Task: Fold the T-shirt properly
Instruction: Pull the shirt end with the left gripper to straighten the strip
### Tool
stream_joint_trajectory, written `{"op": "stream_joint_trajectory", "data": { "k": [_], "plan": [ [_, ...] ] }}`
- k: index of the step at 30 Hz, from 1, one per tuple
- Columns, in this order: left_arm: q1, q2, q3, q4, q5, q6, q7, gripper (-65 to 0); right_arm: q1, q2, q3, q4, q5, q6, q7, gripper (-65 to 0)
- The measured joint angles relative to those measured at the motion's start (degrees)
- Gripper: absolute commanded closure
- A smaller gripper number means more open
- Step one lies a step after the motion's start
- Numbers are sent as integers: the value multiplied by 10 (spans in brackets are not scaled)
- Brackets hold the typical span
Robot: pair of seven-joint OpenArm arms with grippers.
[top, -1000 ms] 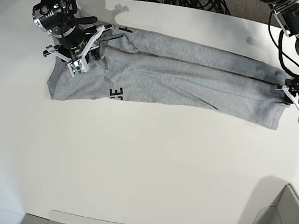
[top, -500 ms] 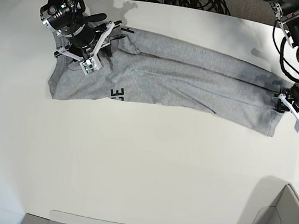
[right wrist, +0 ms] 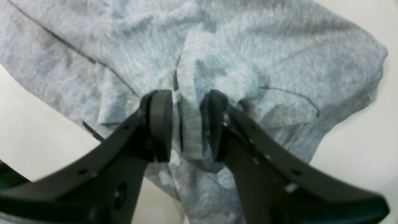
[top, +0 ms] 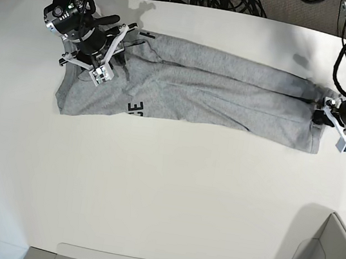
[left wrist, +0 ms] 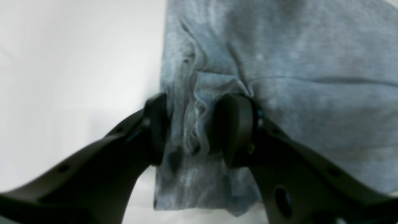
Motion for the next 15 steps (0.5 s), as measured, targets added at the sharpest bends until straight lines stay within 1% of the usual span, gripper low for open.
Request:
{"op": "stream_joint_trajectory", "data": {
  "k": [3, 5, 9, 12, 14, 15],
  "plan": [
    [19, -19, 33, 0, -96, -8, -4, -281, 1, 8, -2, 0, 1, 0, 1, -198],
    [23, -23, 60, 0, -129, -8, -9, -281, 1, 8, -2, 0, 0, 0, 0, -198],
    [22, -22, 84, 0, -140, -10, -13, -280, 2, 7, -2, 0, 0, 0, 1, -198],
    [22, -19, 85, -12, -145, -14, -40, -272, 1, 8, -1, 0, 0, 0, 0, -198],
    [16, -19, 99, -46, -161, -24, -68, -234, -1, 10, 0, 0, 0, 0, 1, -198],
    [15, -21, 110, -68, -175, -28, -83, -196, -3, 11, 0, 0, 1, 0, 1, -198]
  ]
}}
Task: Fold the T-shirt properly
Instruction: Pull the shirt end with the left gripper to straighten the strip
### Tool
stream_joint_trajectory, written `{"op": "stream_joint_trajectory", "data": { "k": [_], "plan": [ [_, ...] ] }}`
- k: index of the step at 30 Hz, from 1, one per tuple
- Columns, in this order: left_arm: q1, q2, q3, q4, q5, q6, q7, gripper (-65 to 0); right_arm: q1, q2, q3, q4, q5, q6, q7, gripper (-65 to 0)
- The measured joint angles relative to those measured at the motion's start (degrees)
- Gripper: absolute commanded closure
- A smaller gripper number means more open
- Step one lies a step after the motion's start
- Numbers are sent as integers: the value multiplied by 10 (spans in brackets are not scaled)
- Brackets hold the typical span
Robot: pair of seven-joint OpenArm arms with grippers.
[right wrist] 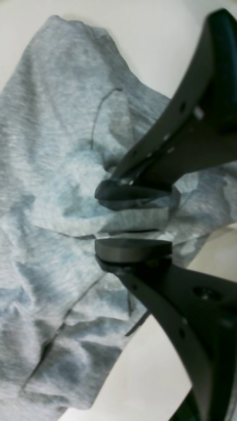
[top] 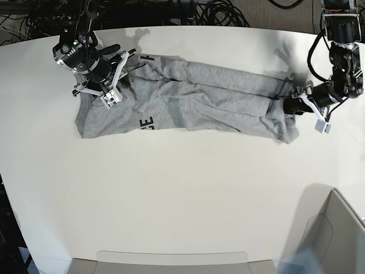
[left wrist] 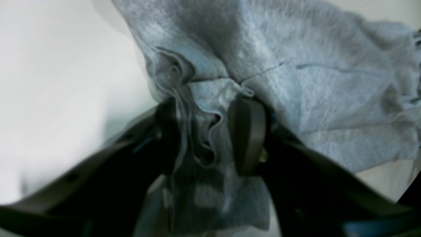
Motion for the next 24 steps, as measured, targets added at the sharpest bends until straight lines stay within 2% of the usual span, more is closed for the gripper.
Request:
{"op": "stream_joint_trajectory", "data": {
  "k": [4, 6, 8, 12, 14, 21, 24],
  "plan": [
    [-43, -22, 75, -76, -22, -22, -20, 0, -3, 0, 1, 0, 0, 0, -1, -198],
    [-60, -33, 105, -110, -37, -33, -32, 0, -3, 0, 1, 0, 0, 0, 0, -198],
    [-67, -36, 128, -132, -43, -40, -70, 0, -3, 0, 1, 0, 0, 0, 0, -198],
    [-71, -55, 131, -145, -50, -46, -74, 0, -4, 0, 1, 0, 0, 0, 0, -198],
    [-71, -61, 104, -146, -39, -45, -68, 0, -4, 0, 1, 0, 0, 0, 0, -198],
    [-70, -114, 50, -158, 7, -6, -43, 0, -4, 0, 1, 0, 0, 0, 0, -198],
    [-79, -118, 50, -160, 16, 0, -37, 0, -4, 0, 1, 0, 0, 0, 0, -198]
  ]
}}
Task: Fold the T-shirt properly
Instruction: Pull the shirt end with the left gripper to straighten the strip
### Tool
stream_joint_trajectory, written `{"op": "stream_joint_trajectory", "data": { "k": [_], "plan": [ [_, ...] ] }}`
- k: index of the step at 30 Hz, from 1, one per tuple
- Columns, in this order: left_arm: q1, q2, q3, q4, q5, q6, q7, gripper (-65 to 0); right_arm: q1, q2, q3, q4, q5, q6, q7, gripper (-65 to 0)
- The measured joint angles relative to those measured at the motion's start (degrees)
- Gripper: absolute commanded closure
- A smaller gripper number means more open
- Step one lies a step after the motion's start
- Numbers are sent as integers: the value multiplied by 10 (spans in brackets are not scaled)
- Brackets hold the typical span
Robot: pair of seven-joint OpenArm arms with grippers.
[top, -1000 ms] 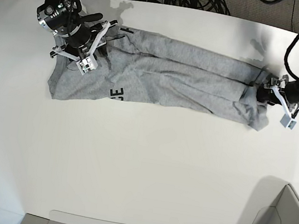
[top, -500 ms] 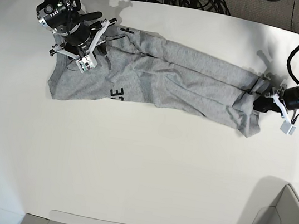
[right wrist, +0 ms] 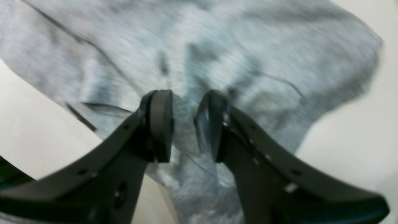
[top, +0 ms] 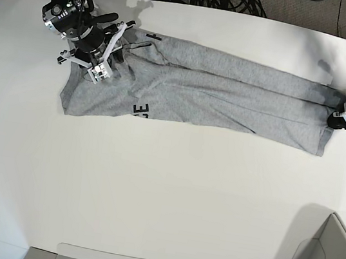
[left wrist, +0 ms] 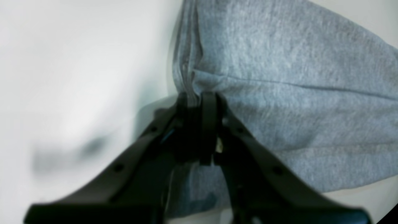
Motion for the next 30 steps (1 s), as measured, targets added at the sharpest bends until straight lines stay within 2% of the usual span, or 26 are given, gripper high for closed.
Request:
{"op": "stream_joint_trajectory", "data": {
  "k": [12, 14, 17, 19, 21, 24, 27, 30],
  "plan": [
    [-24, -2, 0, 9, 10, 7, 47, 0, 2, 0, 0, 0, 0, 0, 0, -198],
    [-18, -2, 0, 50, 22, 17, 56, 0, 5, 0, -1, 0, 0, 0, 0, -198],
    [5, -1, -2, 141, 46, 26, 97, 0, 6, 0, -2, 0, 0, 0, 0, -198],
    [40, 7, -42, 198, 36, 16, 119, 0, 7, 0, -3, 0, 0, 0, 0, -198],
    [76, 30, -113, 266, 44, 22, 149, 0, 7, 0, -3, 0, -1, 0, 0, -198],
    [106, 43, -187, 368, 49, 23, 215, 0, 6, 0, -3, 0, 0, 0, 0, -198],
    [113, 61, -227, 458, 49, 21, 244, 0, 8, 0, -3, 0, -1, 0, 0, -198],
    [112, 80, -233, 511, 40, 19, 275, 0, 7, 0, -3, 0, 0, 0, 0, -198]
  ]
}}
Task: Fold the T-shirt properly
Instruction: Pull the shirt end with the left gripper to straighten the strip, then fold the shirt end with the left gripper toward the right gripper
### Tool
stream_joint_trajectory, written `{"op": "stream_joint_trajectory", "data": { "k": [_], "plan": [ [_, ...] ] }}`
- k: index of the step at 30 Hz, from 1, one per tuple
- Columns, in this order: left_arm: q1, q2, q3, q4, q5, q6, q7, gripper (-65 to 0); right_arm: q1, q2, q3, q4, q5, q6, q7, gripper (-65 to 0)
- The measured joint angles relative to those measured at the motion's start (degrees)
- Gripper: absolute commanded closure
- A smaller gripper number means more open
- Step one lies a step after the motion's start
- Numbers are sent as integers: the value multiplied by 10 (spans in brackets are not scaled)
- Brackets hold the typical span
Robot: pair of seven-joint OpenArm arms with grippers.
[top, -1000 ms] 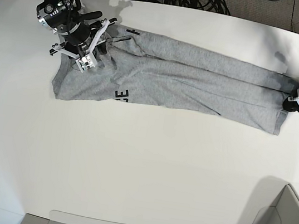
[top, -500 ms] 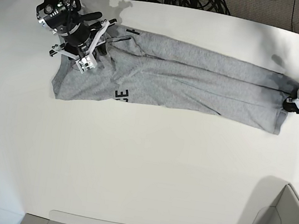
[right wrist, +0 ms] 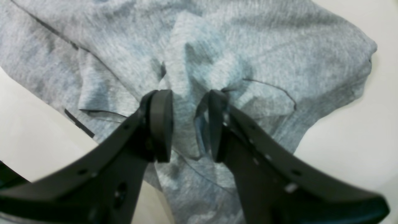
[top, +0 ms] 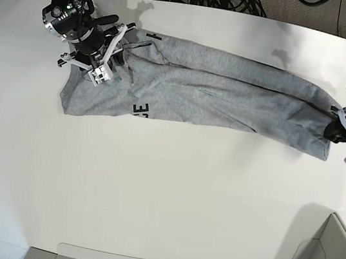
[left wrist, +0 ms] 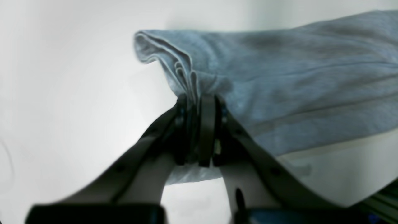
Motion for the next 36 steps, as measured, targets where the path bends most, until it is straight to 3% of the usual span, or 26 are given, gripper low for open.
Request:
{"op": "stream_joint_trajectory", "data": {
  "k": [6, 12, 22, 33, 36],
  "plan": [
    [4, 54, 7, 97, 11, 2, 50, 0, 0, -2, 0, 0, 0, 0, 0, -198],
    [21, 101, 48, 186, 4, 76, 47, 0, 0, -2, 0, 0, -2, 0, 0, -198],
    [48, 157, 157, 196, 7, 151, 52, 0, 2, -2, -1, 0, -2, 0, 0, -198],
    [45, 211, 191, 213, 10, 159, 50, 0, 7, 0, -1, 0, -2, 0, 0, -198],
    [44, 226, 191, 213, 11, 195, 49, 0, 7, 0, -1, 0, -2, 0, 0, -198]
  ]
}}
